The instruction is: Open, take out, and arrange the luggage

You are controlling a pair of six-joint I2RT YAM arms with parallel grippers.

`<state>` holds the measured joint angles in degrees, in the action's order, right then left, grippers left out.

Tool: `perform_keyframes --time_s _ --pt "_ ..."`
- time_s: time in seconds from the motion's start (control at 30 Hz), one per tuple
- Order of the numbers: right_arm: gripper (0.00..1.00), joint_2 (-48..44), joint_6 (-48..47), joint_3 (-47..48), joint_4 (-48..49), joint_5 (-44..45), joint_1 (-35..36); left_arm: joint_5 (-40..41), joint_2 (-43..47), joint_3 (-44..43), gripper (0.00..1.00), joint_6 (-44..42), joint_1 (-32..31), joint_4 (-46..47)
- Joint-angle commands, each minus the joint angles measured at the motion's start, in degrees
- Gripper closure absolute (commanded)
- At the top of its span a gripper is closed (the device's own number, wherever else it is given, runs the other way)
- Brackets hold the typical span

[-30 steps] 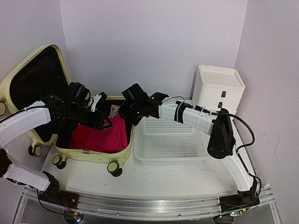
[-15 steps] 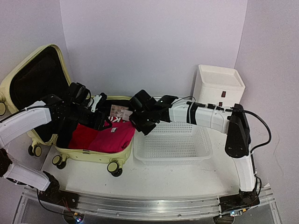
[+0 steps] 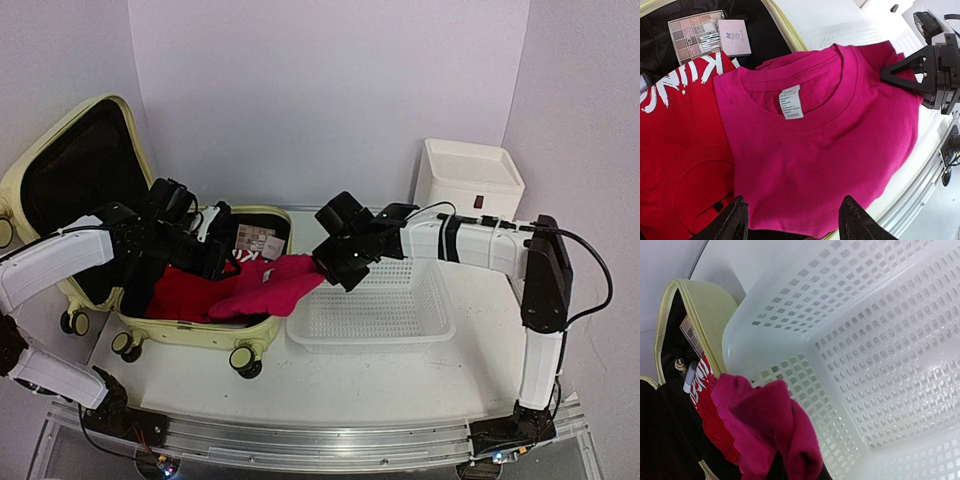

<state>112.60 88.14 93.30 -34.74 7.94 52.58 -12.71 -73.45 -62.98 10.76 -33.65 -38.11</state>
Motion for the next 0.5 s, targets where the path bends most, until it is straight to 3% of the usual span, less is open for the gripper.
perform_keyframes --time_s 0.0,0.2,0.47 --pt "1.00 -4.7 -6.6 -3.6 -0.3 -0.7 -3.3 -0.1 0.1 -2.8 0.38 0.7 0.2 -0.2" --pt "1.00 -6.1 -18.0 -5.2 1.3 -4.5 -4.9 -0.3 0.0 -3.1 0.38 0.8 0.2 -0.3" --pt "1.00 -9.5 -23.0 -7.9 1.0 -11.8 -8.6 -0.6 0.0 -3.4 0.38 1.2 0.2 -0.2"
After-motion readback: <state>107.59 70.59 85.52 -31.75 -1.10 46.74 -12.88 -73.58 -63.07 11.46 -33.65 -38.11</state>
